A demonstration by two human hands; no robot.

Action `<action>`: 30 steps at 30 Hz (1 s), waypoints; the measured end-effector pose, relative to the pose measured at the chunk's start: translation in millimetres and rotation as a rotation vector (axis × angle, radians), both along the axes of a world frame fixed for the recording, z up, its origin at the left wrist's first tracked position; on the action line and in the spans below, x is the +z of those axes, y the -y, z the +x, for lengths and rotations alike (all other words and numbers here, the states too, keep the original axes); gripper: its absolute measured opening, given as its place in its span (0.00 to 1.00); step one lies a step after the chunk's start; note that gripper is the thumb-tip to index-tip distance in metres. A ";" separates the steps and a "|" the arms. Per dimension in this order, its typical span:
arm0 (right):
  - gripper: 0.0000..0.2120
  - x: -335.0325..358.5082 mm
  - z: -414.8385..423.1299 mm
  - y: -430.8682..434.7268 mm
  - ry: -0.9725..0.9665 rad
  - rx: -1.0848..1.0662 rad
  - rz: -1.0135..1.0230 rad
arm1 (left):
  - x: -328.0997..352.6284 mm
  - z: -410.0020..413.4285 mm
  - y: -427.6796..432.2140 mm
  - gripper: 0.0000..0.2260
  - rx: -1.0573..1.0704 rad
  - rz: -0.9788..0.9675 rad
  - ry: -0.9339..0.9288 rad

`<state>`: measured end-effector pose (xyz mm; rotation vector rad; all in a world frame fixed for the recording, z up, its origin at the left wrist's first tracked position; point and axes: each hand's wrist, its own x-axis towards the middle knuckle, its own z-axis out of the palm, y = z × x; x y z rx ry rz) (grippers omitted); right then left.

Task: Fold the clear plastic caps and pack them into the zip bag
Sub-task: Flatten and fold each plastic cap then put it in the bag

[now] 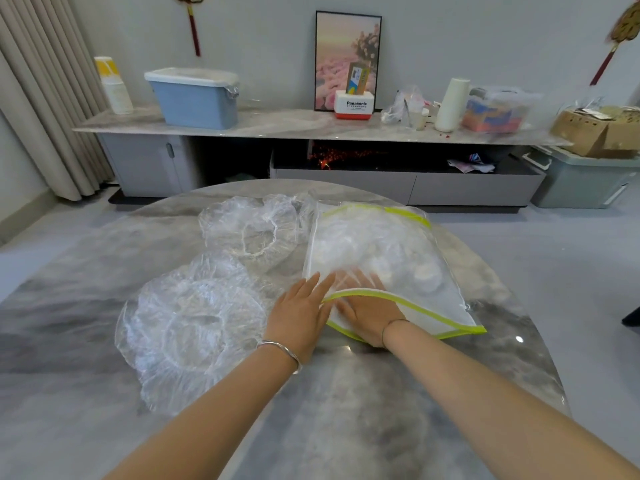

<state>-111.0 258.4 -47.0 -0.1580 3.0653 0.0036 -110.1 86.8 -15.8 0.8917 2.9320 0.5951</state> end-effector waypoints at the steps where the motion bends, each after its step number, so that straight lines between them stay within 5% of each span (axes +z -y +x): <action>1: 0.41 1.5 9.1 3.0 -0.021 -0.003 -0.047 | -0.3 2.1 3.7 0.26 0.019 -0.079 -0.012; 6: 0.40 12.3 78.1 2.8 -0.084 0.045 -0.068 | -6.3 22.4 49.5 0.39 0.162 -0.357 -0.047; 10: 0.27 23.8 127.7 7.3 -0.054 0.079 0.052 | -7.1 42.4 98.7 0.38 0.272 -0.444 -0.010; 15: 0.26 40.6 157.5 30.5 -0.140 0.144 0.105 | 11.4 52.8 125.7 0.15 0.307 -0.220 -0.056; 20: 0.22 54.9 177.3 62.6 -0.304 0.196 -0.032 | 22.3 69.3 139.6 0.10 0.373 -0.018 -0.058; 26: 0.49 60.6 189.7 85.9 -0.379 0.351 -0.146 | 22.3 124.7 122.8 0.16 -0.180 0.252 -0.114; 28: 0.50 52.1 195.4 92.9 -0.378 0.377 -0.071 | 13.7 142.9 120.7 0.13 -0.313 0.249 -0.034; 30: 0.40 39.5 197.2 92.1 -0.386 0.422 -0.003 | 5.8 153.3 122.8 0.12 -0.374 0.229 0.033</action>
